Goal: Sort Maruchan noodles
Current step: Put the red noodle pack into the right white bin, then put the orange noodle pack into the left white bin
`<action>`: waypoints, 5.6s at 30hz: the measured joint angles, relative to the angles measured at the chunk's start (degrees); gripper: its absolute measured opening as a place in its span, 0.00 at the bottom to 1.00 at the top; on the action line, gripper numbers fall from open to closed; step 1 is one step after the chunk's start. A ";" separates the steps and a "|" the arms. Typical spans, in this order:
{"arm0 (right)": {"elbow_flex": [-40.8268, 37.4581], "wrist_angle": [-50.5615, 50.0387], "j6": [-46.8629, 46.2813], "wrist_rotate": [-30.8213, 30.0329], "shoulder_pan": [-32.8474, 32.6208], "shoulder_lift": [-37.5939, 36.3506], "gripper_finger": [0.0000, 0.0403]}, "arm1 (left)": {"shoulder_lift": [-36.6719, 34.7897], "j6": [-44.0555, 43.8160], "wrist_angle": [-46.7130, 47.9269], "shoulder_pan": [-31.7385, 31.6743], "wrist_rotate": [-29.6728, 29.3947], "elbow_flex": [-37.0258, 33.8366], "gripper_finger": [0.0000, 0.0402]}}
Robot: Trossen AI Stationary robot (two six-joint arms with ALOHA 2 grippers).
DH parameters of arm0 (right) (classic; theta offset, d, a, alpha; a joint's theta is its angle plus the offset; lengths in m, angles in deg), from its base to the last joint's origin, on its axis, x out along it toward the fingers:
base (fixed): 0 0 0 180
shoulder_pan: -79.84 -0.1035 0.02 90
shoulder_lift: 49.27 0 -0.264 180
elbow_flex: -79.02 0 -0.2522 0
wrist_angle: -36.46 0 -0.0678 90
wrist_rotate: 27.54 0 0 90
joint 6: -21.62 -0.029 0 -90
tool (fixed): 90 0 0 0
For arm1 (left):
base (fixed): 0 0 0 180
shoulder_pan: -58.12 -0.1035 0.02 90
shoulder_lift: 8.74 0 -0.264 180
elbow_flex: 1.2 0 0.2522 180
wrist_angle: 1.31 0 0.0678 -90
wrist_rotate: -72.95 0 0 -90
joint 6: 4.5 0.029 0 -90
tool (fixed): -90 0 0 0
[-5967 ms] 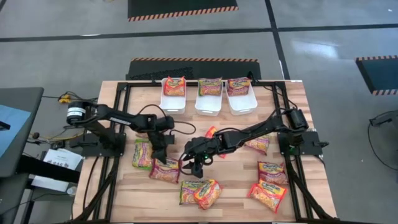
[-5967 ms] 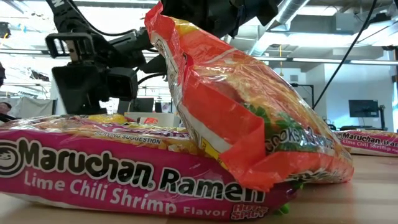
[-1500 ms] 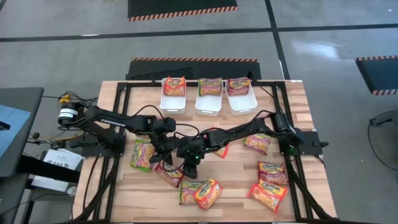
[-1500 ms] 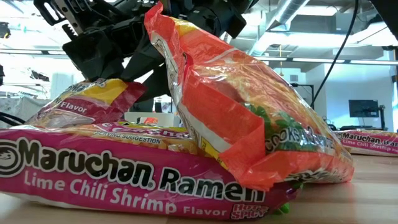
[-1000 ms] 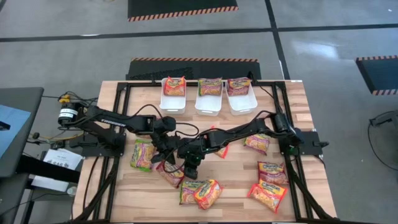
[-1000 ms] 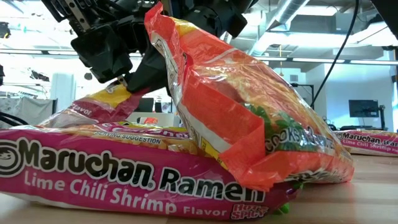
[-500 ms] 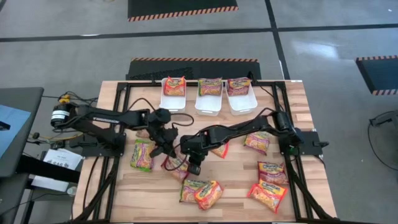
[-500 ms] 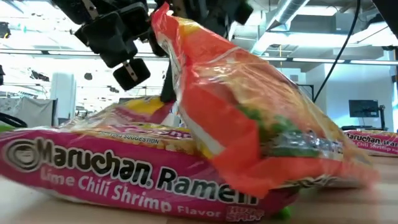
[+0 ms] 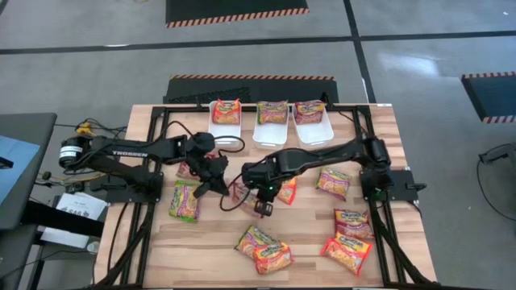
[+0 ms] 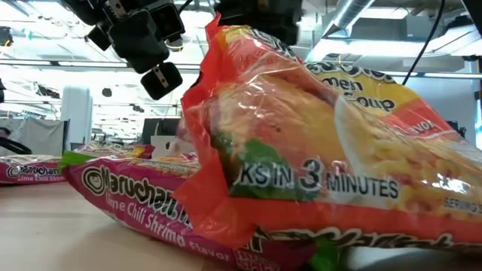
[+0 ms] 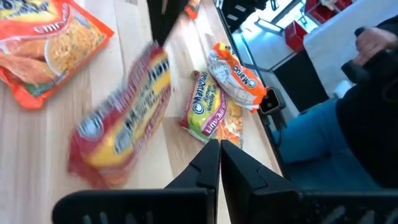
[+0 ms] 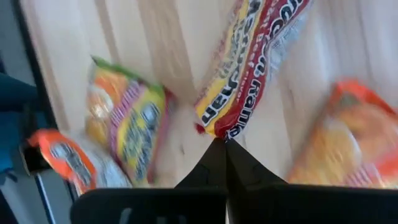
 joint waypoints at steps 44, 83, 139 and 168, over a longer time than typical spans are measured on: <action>-0.09 -28.24 22.52 -20.90 20.75 -22.39 0.01 | 0.04 1.68 -1.00 -4.72 -13.44 0.00 0.00; -0.11 -20.04 55.51 -17.81 52.62 -5.67 0.11 | 0.07 -3.59 -4.52 -16.41 -24.06 0.00 0.00; 6.05 -34.06 34.25 8.05 34.71 -16.17 0.52 | -7.21 -0.89 29.61 -17.75 -14.45 18.38 0.00; -1.14 -0.89 -1.70 6.07 -10.24 -18.32 0.52 | -8.28 2.71 35.82 1.61 -14.40 17.73 0.00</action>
